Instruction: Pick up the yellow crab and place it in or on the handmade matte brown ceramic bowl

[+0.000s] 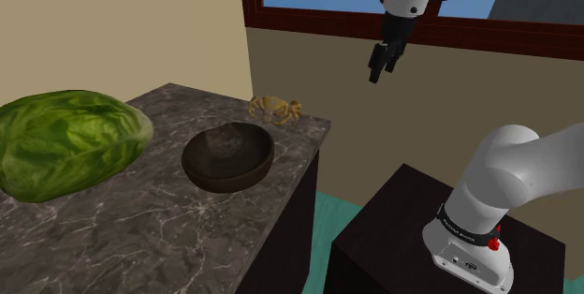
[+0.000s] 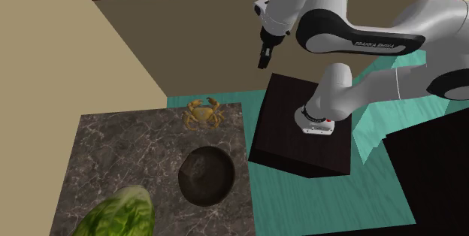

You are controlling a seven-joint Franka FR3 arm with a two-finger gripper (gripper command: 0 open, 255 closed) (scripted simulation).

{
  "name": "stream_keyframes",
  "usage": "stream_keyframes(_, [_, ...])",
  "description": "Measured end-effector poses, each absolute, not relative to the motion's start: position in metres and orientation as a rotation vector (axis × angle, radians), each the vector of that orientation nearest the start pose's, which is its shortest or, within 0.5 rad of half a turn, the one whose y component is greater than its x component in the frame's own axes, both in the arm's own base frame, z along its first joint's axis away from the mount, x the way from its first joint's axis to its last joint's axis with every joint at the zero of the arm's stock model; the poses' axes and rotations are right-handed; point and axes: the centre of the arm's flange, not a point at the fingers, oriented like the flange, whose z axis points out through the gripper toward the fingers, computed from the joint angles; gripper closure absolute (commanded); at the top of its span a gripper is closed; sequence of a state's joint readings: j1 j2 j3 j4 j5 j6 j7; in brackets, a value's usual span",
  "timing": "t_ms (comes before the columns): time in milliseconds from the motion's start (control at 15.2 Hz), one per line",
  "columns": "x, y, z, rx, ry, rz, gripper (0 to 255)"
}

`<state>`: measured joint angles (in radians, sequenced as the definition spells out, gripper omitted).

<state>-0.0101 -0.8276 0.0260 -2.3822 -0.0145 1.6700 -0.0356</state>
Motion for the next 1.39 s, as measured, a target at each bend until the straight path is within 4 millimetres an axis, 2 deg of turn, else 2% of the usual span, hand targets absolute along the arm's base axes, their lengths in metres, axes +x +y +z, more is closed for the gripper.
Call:
stream_keyframes(198, [0.315, 0.012, 0.597, -3.150, -0.137, -0.177, 0])
stream_keyframes(726, [0.383, 0.073, 0.585, -2.986, -0.537, -0.145, 0])
stream_keyframes(990, [0.413, 0.114, 0.579, -2.883, -0.729, -0.129, 0])
stream_keyframes(1386, [0.441, 0.177, 0.578, -2.706, -0.997, -0.103, 0])
